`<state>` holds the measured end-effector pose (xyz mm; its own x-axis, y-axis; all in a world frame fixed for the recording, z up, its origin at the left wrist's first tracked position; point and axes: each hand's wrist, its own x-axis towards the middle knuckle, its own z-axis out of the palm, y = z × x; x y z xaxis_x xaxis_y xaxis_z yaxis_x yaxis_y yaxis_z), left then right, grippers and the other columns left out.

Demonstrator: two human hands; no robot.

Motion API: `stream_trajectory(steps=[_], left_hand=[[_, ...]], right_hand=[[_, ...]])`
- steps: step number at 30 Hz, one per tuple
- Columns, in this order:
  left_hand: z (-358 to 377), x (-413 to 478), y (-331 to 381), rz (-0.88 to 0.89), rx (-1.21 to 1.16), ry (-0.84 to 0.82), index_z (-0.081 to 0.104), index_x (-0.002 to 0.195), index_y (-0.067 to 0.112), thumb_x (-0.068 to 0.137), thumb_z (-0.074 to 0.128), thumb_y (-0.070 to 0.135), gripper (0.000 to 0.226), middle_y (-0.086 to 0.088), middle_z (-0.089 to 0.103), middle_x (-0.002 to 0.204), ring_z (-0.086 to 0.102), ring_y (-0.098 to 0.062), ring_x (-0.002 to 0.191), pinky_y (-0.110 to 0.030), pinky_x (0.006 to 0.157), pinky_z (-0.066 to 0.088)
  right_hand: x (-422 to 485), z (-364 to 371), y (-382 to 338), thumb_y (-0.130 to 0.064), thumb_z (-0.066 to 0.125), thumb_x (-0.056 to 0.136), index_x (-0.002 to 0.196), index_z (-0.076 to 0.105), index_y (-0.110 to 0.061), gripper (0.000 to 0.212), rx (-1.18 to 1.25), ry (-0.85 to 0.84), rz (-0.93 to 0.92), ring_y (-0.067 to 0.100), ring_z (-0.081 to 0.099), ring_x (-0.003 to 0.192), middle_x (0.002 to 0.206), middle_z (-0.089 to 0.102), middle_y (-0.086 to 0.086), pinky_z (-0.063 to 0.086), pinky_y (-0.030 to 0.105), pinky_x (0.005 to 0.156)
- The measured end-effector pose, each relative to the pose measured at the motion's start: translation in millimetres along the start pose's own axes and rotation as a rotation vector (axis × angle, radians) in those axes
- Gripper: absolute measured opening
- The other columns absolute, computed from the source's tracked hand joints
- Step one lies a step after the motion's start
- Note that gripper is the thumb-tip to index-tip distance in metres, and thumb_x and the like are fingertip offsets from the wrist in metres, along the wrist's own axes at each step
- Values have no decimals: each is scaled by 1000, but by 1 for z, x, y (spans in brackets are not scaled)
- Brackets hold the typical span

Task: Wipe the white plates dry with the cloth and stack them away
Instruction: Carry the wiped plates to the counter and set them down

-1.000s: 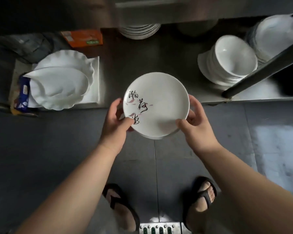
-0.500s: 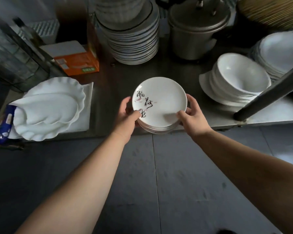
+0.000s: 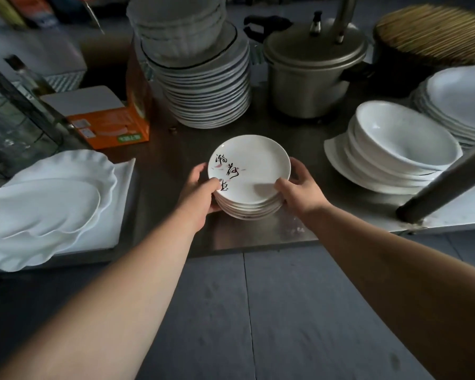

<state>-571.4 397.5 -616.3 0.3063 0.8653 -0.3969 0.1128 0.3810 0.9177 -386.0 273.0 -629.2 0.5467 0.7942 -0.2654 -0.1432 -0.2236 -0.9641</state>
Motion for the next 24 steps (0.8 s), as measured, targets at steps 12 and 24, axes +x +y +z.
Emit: stream_trajectory(steps=[12, 24], left_hand=[[2, 31, -21, 3, -28, 4, 55, 136, 39, 93, 58, 4, 56, 2, 67, 125, 66, -21, 112, -58, 89, 60], [-6, 40, -34, 33, -21, -31, 53, 145, 38, 87, 70, 18, 63, 3, 64, 138, 63, -17, 121, -57, 92, 59]], right_hand=[[39, 1, 31, -31, 71, 72, 140, 56, -42, 71, -20, 28, 9, 21, 78, 93, 109, 77, -1, 64, 42, 79], [45, -2, 39, -19, 74, 86, 133, 61, -42, 54, 46, -47, -49, 19, 76, 103, 113, 78, -4, 61, 40, 87]])
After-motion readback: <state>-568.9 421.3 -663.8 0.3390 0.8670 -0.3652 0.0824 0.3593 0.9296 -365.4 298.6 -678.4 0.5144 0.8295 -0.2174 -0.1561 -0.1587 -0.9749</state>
